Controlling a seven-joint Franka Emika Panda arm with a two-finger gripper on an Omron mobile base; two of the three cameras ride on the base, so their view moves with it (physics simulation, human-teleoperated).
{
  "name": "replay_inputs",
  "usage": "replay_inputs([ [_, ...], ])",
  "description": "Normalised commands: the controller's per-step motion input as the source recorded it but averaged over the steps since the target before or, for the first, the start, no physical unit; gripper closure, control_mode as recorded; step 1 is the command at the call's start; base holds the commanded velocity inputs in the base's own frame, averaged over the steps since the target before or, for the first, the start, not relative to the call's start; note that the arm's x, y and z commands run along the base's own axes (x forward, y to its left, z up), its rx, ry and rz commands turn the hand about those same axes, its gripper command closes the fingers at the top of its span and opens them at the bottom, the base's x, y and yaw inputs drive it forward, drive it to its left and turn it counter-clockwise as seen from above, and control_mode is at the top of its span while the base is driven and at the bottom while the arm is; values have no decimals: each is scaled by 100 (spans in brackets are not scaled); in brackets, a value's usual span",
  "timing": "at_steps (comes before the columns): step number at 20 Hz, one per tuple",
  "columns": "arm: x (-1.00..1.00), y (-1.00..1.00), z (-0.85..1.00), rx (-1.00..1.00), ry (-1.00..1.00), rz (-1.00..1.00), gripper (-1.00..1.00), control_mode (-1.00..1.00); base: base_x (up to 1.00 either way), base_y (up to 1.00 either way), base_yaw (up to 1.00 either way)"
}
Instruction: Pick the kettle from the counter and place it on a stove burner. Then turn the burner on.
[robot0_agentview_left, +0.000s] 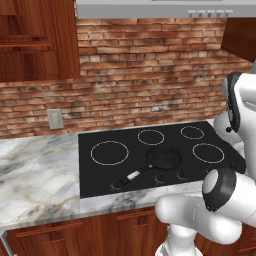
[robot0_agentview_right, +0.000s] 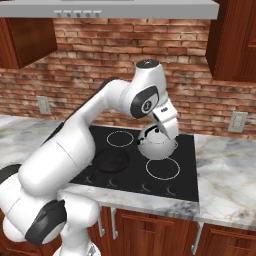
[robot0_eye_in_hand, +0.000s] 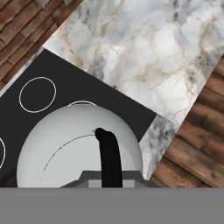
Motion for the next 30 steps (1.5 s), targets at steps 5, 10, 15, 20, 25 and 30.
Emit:
replay_inputs([
  [5, 40, -18, -39, 5, 1, -5, 100, -100, 0, 0, 0],
  [10, 51, -25, -36, 0, 3, -8, 100, -100, 0, 0, 0],
  [15, 68, -11, -43, 1, 10, -7, 100, -100, 0, 0, 0],
  [20, 72, -1, -49, 1, 14, -6, 100, -100, 0, 0, 0],
  [25, 65, -2, -47, 0, 13, -6, 100, -100, 0, 0, 0],
  [30, 43, -22, -34, 0, 15, -3, 100, -100, 0, 0, 0],
])
